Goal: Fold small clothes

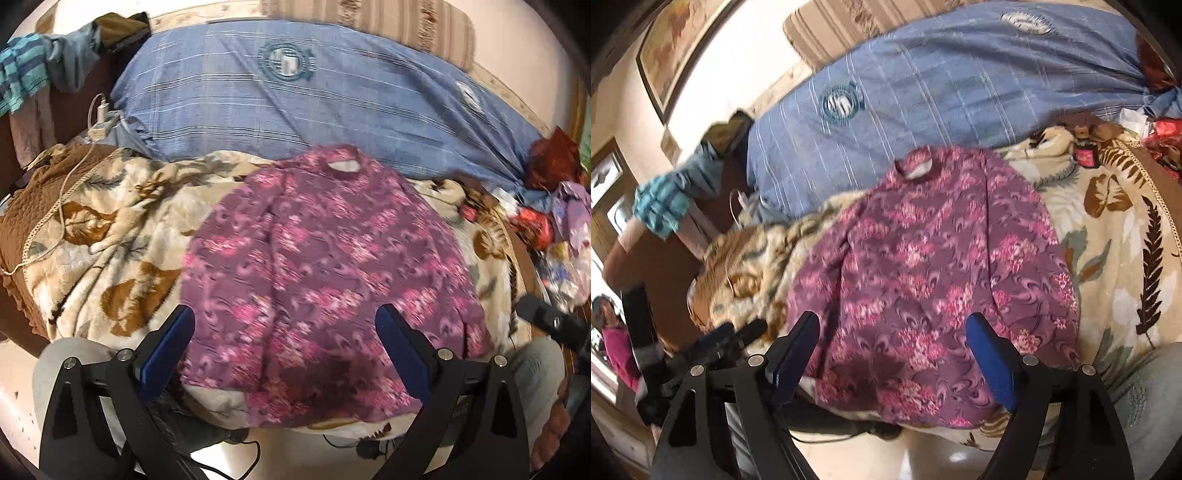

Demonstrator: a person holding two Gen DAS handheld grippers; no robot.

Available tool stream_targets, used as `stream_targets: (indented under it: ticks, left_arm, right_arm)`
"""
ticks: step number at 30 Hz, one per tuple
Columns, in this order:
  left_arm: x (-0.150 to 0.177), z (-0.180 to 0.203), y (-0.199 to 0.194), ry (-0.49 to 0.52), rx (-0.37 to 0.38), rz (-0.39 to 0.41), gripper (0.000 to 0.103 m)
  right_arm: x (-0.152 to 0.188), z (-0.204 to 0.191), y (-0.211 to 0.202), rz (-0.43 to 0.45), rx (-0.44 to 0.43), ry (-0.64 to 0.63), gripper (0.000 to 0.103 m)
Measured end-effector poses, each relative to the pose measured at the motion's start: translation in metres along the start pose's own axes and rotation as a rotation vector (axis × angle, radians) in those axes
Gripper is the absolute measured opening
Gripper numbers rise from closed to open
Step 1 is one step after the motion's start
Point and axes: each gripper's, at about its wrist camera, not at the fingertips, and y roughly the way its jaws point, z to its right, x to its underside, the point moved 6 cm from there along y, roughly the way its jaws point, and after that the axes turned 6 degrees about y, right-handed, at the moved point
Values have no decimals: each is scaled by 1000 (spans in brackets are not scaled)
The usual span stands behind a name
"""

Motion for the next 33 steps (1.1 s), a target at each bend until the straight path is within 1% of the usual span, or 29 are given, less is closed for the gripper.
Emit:
stream_targets:
  ticks: [1,3,5,6,7,9,11,12,14,15,17,18,20,22,24,25,26,28,29,30,31,32,33]
  left_arm:
    - [-2,-6,0,-17,1,5,99]
    - [-5,-21,0,-64,-1,26,99]
    - [-4,-30,7,-96,-3,-1,99]
    - [-4,-31,10,-100,5,-9,99]
    - [-4,-32,11,-105,11,-10,99]
    - [-5,-35,11,-105,10,6,99]
    - [-6,-40,16,-96,-11,-1,99]
    - [-8,-46,21,-103,-22,-15,99]
    - [-16,-60,25,-146,-19,-14,99]
    - [-20,-67,26,-161,-18,-7,99]
    - [-30,-85,30,-197,-21,11,99]
    - [-35,-95,35,-215,-29,6,99]
    - [-39,-107,53,-234,-23,-41,99]
    - [-41,-119,84,-244,-8,-113,99]
    - [-38,-127,110,-279,24,-150,99]
    - [-32,-132,123,-314,44,-184,99]
    - [-23,-134,134,-349,84,-209,98]
    - [-4,-137,147,-377,127,-234,98]
    - [11,-137,157,-405,133,-295,94]
    - [19,-136,163,-432,149,-335,84]
    - [23,-132,169,-458,213,-355,80]
    - [24,-129,173,-458,238,-368,79]
    - [27,-126,178,-452,245,-392,79]
  right_arm:
    - [-1,-1,3,-11,-15,7,78]
    - [-3,-4,1,-3,-47,2,78]
    - [-4,-4,3,11,-27,-17,78]
    - [-4,-1,7,-4,-9,-10,77]
    - [-4,1,9,-14,-11,0,75]
    - [-6,4,13,-33,-49,39,74]
    - [-6,4,15,-29,-64,37,74]
    - [-6,4,19,-39,-58,35,74]
    - [-6,0,27,-79,-79,48,69]
    - [-9,-3,30,-88,-94,51,68]
    - [-16,-10,38,-103,-97,44,68]
    - [-19,-13,41,-108,-102,46,68]
    - [-25,-21,53,-142,-136,66,68]
    - [-32,-31,65,-171,-176,78,68]
    - [-39,-47,80,-187,-201,51,69]
    - [-42,-56,92,-196,-201,32,69]
    - [-44,-62,103,-209,-201,27,69]
    - [-49,-78,137,-273,-231,45,69]
    - [-48,-84,150,-304,-242,53,69]
    - [-49,-89,163,-329,-251,55,69]
    - [-52,-98,183,-359,-260,51,69]
    - [-54,-104,192,-372,-261,45,69]
    - [-57,-113,207,-390,-259,29,69]
